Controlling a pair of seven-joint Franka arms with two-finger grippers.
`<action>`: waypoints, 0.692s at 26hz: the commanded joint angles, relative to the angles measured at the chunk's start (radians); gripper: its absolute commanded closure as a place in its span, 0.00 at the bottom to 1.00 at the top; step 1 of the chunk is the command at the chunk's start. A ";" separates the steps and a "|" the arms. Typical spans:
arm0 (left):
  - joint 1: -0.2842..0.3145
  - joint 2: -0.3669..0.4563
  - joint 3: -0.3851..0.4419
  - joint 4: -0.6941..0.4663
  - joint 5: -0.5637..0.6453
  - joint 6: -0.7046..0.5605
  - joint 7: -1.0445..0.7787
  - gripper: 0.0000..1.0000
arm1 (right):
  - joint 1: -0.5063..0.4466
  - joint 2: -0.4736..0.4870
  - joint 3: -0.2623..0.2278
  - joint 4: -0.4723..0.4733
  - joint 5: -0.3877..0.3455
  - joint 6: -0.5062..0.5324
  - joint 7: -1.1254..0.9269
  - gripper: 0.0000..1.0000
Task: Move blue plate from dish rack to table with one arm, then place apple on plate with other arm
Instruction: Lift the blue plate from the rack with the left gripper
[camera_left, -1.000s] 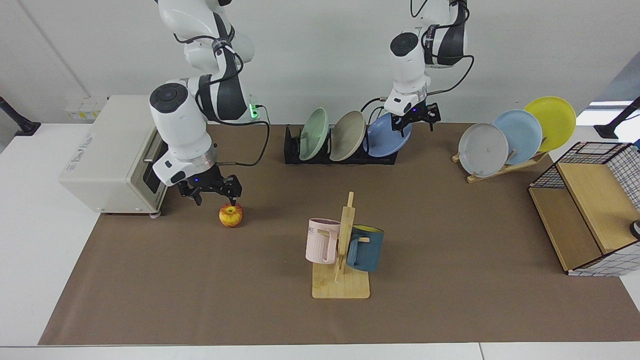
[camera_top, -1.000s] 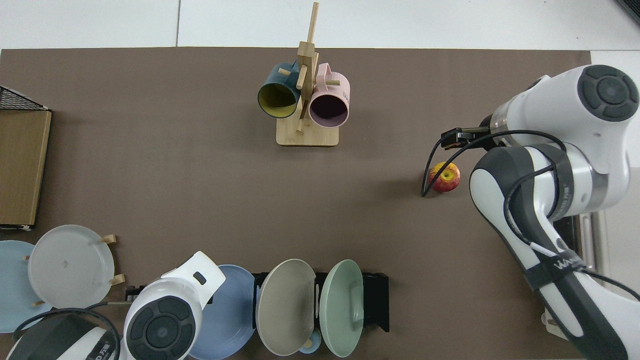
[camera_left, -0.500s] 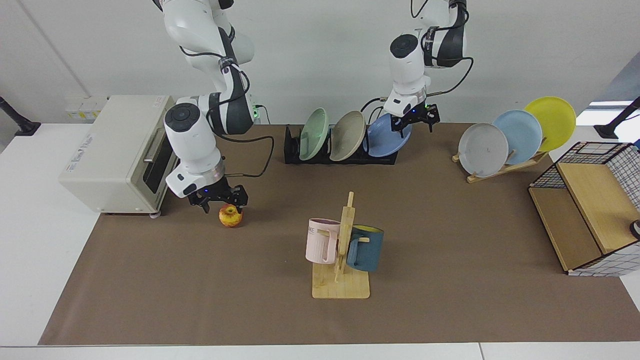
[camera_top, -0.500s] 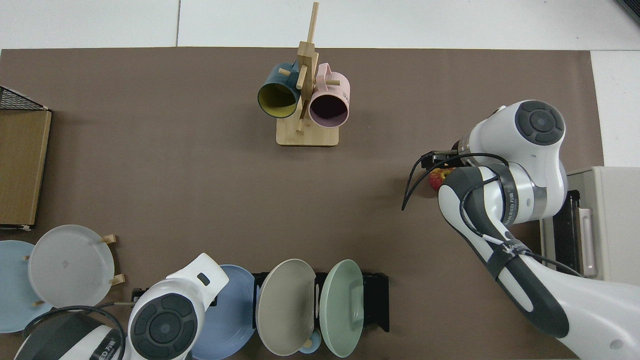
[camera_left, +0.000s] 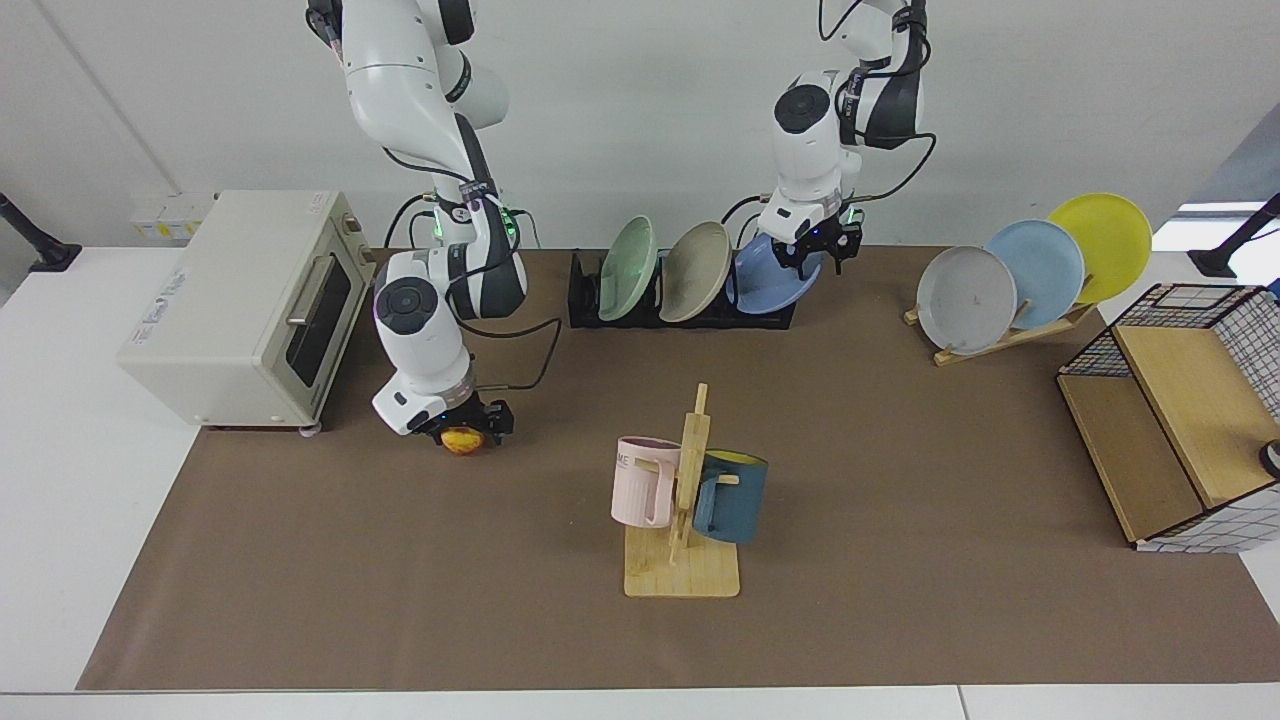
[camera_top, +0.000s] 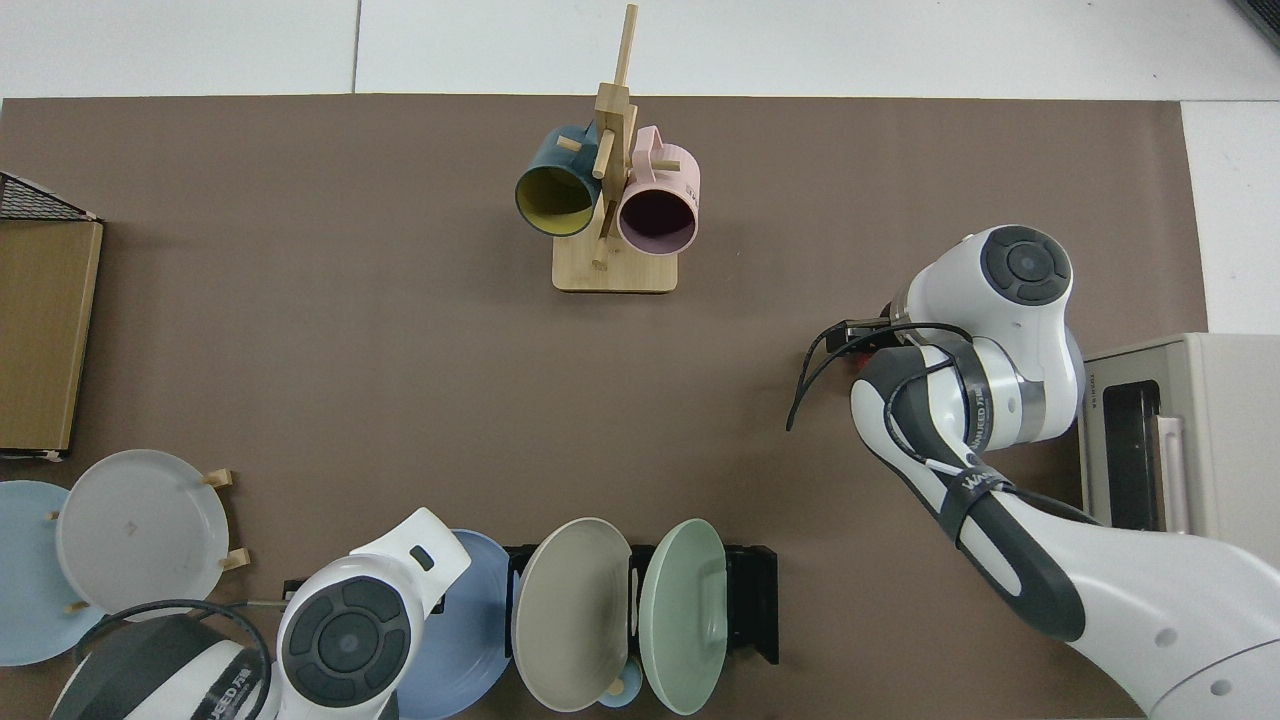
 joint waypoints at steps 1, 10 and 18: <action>-0.005 0.000 0.011 0.054 -0.015 -0.004 0.054 1.00 | -0.010 -0.013 0.003 -0.031 -0.011 0.024 -0.019 0.46; -0.002 0.013 0.011 0.136 0.008 -0.079 0.097 1.00 | -0.008 -0.012 0.000 -0.016 -0.011 0.013 -0.024 1.00; 0.003 0.013 0.015 0.180 0.030 -0.113 0.103 1.00 | -0.013 -0.017 -0.003 0.087 -0.011 -0.111 -0.024 1.00</action>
